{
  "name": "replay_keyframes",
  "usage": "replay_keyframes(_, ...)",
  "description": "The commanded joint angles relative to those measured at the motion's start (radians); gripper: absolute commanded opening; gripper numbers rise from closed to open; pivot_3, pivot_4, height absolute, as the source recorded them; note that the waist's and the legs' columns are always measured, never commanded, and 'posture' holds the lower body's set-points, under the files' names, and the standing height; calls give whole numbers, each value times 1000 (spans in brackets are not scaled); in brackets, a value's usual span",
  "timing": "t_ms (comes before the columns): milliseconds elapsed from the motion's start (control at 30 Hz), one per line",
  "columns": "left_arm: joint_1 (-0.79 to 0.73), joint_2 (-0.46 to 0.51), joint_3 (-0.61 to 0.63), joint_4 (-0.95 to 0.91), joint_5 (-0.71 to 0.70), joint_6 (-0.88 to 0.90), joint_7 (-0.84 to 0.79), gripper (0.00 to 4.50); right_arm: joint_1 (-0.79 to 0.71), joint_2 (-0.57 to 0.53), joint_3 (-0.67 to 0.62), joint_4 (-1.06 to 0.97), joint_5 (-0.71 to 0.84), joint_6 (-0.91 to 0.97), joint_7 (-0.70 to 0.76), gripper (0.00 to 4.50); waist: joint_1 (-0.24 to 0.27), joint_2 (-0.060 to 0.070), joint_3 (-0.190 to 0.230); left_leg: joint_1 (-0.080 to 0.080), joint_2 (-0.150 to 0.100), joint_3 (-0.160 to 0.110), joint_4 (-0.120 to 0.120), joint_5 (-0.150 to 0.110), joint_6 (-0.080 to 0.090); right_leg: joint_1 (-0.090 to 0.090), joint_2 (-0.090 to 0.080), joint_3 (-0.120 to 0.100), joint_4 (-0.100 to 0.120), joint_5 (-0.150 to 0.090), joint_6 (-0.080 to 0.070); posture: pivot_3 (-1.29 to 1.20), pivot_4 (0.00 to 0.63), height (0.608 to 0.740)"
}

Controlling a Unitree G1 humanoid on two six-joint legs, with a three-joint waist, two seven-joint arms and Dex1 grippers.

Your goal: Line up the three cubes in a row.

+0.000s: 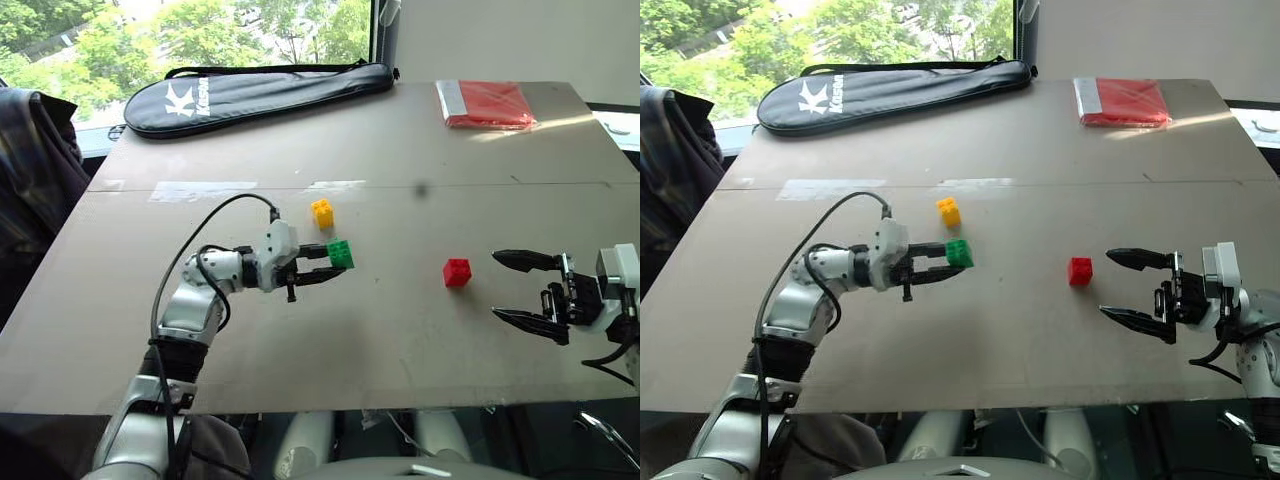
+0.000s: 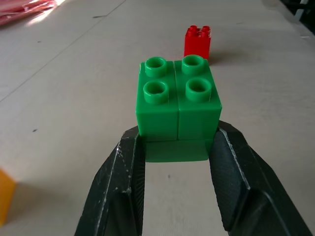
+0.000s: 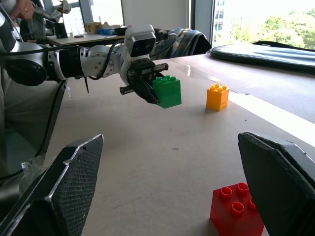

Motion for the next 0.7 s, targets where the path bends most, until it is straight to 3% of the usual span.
replay_keyframes(33, -99, -62, -63, 146, 54, -91, -71, 1227, 41, 0, -52, -54, 6, -13, -26, 4500, 3, 0, 0, 0, 0, 0, 0, 0, 0, 0, 0, -1, 0, 0, 0, 0, 150, 694)
replay_keyframes(333, -248, -190, -90, 419, 128, -233, -93, 1227, 149, 13, -91, -116, 7, -23, -73, 4500, 2, -1, 1, -1, 0, 0, 1, 0, 1, -1, 0, 0, 1, 0, 0, 0, 150, 694)
replay_keyframes(700, -311, -282, -92, 531, 186, -267, -66, 1227, 198, 10, -119, -83, -48, -63, -132, 4500, 2, -2, 1, -1, 0, 0, 2, 0, 1, -1, 1, 0, 1, 1, 1, 0, 150, 694)
